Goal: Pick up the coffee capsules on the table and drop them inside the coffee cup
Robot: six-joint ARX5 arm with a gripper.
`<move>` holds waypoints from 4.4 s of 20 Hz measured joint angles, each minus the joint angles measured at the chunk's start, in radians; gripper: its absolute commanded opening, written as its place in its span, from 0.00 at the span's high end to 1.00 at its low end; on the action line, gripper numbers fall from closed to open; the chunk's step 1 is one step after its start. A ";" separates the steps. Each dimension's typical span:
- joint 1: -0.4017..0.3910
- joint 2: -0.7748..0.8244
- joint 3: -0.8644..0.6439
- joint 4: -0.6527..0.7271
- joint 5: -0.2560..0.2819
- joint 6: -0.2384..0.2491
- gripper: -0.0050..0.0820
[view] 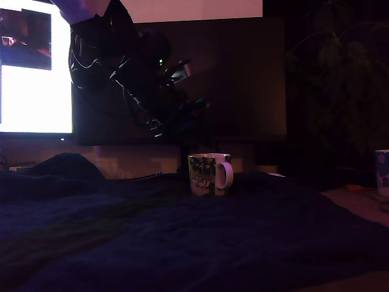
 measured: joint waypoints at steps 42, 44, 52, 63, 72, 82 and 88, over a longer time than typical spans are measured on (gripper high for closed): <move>0.197 -0.468 -0.407 -0.046 -0.001 0.052 0.96; 0.225 -0.509 -0.468 -0.017 -0.007 0.052 0.96; 0.275 -0.578 -0.636 0.063 0.005 0.025 0.96; 0.276 -0.657 -0.642 0.186 0.080 0.000 0.96; 0.270 -0.657 -0.757 0.375 0.150 -0.042 0.96; 0.096 -0.657 -0.944 0.588 0.162 -0.139 0.96; 0.014 -0.734 -1.098 0.686 0.143 -0.184 0.96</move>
